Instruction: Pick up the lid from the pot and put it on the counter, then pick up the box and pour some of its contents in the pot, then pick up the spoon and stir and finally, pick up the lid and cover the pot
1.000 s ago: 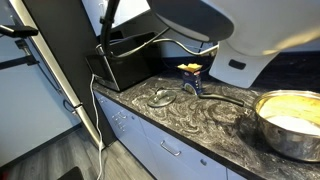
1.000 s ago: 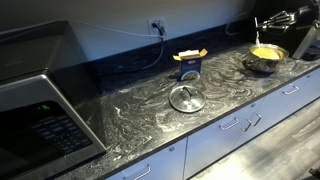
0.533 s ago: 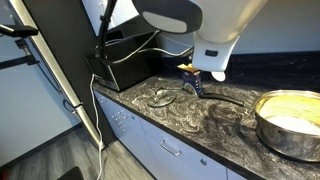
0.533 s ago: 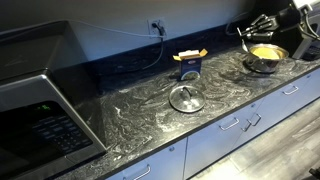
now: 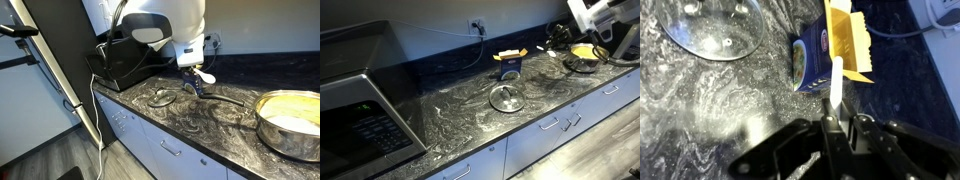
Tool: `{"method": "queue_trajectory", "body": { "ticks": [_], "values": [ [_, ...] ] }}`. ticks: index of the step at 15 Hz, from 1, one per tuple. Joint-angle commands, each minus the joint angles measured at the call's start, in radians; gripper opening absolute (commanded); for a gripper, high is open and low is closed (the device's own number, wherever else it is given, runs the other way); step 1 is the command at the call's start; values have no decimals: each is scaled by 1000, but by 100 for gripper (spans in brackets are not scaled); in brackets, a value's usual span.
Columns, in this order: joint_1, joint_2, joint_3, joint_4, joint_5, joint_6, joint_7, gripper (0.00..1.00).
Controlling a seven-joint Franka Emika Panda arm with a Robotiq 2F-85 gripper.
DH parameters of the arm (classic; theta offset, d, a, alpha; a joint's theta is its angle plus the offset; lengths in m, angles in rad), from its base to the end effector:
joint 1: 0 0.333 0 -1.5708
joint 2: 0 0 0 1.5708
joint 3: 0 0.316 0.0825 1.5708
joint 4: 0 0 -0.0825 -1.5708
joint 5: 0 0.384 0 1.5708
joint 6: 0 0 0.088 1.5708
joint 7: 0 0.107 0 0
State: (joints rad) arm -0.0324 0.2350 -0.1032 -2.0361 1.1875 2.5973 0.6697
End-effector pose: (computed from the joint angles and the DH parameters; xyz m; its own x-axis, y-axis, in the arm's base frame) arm 0.6025 -0.0985 0.3552 -0.0139 -0.8720 -0.4893 -0.8096 0.2970 -0.5064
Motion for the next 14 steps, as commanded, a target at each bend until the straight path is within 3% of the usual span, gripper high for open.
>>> {"method": "queue_trajectory", "body": {
  "ticks": [1,4,10,11,12,14],
  "values": [
    [56,86,16,25,-138,158,25,3],
    [106,167,3,33,-298,247,96,3],
    [273,295,-160,71,-622,240,354,3],
    [249,301,-138,72,-700,246,413,11],
    [254,302,-144,76,-745,235,448,37],
    [248,302,-139,86,-822,215,512,44]
  ]
}}
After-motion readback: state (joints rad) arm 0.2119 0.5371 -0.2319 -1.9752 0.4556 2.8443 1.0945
